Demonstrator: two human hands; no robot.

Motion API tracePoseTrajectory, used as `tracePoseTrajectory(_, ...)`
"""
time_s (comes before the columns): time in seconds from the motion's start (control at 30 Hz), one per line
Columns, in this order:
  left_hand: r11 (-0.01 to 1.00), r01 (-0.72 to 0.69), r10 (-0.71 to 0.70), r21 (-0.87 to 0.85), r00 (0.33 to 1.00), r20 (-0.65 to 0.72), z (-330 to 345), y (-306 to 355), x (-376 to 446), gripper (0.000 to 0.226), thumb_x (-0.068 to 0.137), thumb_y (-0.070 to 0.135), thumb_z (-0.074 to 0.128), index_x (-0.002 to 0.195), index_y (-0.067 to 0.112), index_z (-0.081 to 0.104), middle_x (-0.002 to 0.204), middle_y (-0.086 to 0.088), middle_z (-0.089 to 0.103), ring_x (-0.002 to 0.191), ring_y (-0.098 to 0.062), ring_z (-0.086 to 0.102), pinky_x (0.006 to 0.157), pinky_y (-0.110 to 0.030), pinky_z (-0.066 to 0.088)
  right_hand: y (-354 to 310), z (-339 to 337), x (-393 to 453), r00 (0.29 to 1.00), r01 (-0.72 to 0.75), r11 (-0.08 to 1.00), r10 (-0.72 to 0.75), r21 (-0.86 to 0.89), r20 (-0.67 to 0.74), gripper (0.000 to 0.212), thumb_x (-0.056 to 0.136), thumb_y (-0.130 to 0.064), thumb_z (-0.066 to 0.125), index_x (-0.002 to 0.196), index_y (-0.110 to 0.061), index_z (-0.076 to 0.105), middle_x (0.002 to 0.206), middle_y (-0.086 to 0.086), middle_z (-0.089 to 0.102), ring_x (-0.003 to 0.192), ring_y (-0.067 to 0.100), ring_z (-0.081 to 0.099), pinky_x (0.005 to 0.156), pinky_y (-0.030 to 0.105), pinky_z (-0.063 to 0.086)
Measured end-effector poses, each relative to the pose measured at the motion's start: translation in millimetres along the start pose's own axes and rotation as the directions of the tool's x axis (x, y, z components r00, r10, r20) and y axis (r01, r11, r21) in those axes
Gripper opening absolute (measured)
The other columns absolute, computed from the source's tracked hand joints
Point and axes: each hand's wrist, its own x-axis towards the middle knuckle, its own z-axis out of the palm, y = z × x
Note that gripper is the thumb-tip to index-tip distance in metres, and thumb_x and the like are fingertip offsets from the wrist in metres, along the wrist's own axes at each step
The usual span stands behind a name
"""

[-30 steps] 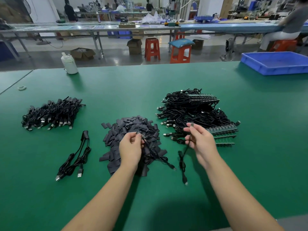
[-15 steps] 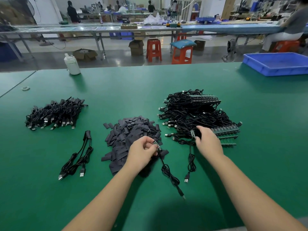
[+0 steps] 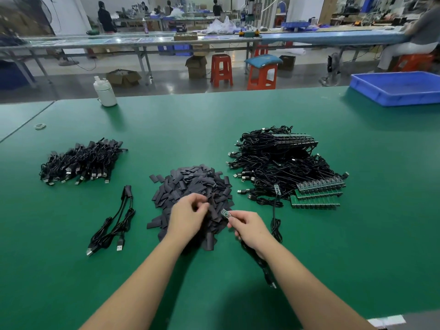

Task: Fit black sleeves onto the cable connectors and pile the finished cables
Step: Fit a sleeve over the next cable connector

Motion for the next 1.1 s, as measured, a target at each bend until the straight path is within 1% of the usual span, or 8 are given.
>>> tracePoseTrajectory(0.1,0.962,0.057,-0.022,0.268,0.991,-0.133,-17,-23,10,0.004,0.092,0.03,0.062,0.091,0.027,0.064,0.091,0.007,0.066,0.084,-0.015,0.061,0.076,-0.032,0.051,12,2,2,0.999,-0.027,0.999,0.026,-0.037,-0.024,0.028,0.103,-0.013,0.048,0.125,-0.017,0.065,0.08,-0.004,0.062,0.057,0.01,0.042,0.052,0.023,0.036)
tracePoseTrajectory(0.3,0.923,0.147,-0.14,0.356,0.989,-0.047,-18,-40,13,0.027,0.086,0.05,0.067,0.096,0.028,0.055,0.084,0.009,0.063,0.081,-0.017,0.06,0.069,-0.031,0.051,20,3,6,1.0,-0.005,0.999,0.004,-0.039,-0.014,0.025,0.103,-0.015,0.05,0.123,-0.019,0.065,0.08,-0.004,0.064,0.056,0.008,0.046,0.053,0.023,0.043)
tracePoseTrajectory(0.5,0.969,0.155,-0.14,0.193,0.986,-0.091,-11,-34,13,0.021,0.085,0.024,0.073,0.096,0.025,0.056,0.077,0.009,0.061,0.076,-0.013,0.06,0.068,-0.03,0.048,30,-5,1,0.998,0.024,0.999,-0.025,0.021,0.052,0.026,0.099,-0.014,0.059,0.123,-0.019,0.065,0.08,-0.003,0.067,0.056,0.005,0.051,0.057,0.022,0.048)
tracePoseTrajectory(0.63,0.995,0.097,-0.092,0.036,0.987,-0.131,-18,-26,15,0.013,0.088,0.017,0.068,0.098,0.026,0.064,0.073,0.006,0.063,0.068,-0.005,0.057,0.059,-0.018,0.04,32,-9,2,0.997,0.018,0.998,-0.024,0.068,0.079,0.031,0.098,-0.014,0.061,0.129,-0.016,0.061,0.081,-0.003,0.071,0.055,0.005,0.052,0.056,0.021,0.048)
tracePoseTrajectory(0.7,0.992,0.072,-0.086,-0.102,0.987,-0.138,-23,-18,16,0.011,0.091,0.013,0.065,0.094,0.023,0.066,0.075,0.0,0.065,0.063,-0.011,0.064,0.056,-0.019,0.047,32,-9,3,0.995,0.024,0.997,-0.031,0.069,0.096,0.032,0.099,-0.013,0.06,0.13,-0.015,0.061,0.085,-0.004,0.074,0.056,0.005,0.051,0.056,0.021,0.048)
tracePoseTrajectory(0.83,0.831,0.192,-0.093,-0.523,0.973,0.21,-24,-4,10,0.007,0.091,-0.005,0.063,0.093,0.001,0.06,0.075,-0.012,0.062,0.075,-0.032,0.074,0.06,-0.031,0.06,30,-10,5,0.988,0.034,0.998,-0.04,0.043,0.152,0.032,0.099,-0.014,0.059,0.131,-0.016,0.062,0.102,-0.004,0.077,0.061,0.007,0.054,0.061,0.022,0.051)
tracePoseTrajectory(0.93,0.846,0.229,-0.03,-0.481,0.922,0.386,-15,-4,2,0.009,0.091,-0.006,0.061,0.097,0.001,0.061,0.077,-0.016,0.061,0.081,-0.035,0.074,0.065,-0.031,0.061,30,-12,5,0.982,0.013,0.997,-0.026,0.072,0.184,0.032,0.1,-0.011,0.058,0.131,-0.011,0.062,0.104,0.0,0.076,0.061,0.007,0.055,0.06,0.022,0.052)
tracePoseTrajectory(1.1,0.934,0.122,0.032,-0.335,0.907,0.419,-5,-11,-3,0.021,0.091,-0.004,0.062,0.107,0.007,0.071,0.078,-0.01,0.074,0.078,-0.029,0.074,0.071,-0.028,0.06,30,-16,5,0.97,0.002,0.991,-0.034,0.133,0.239,0.031,0.101,-0.009,0.056,0.131,-0.006,0.061,0.105,0.008,0.076,0.06,0.01,0.055,0.059,0.024,0.051)
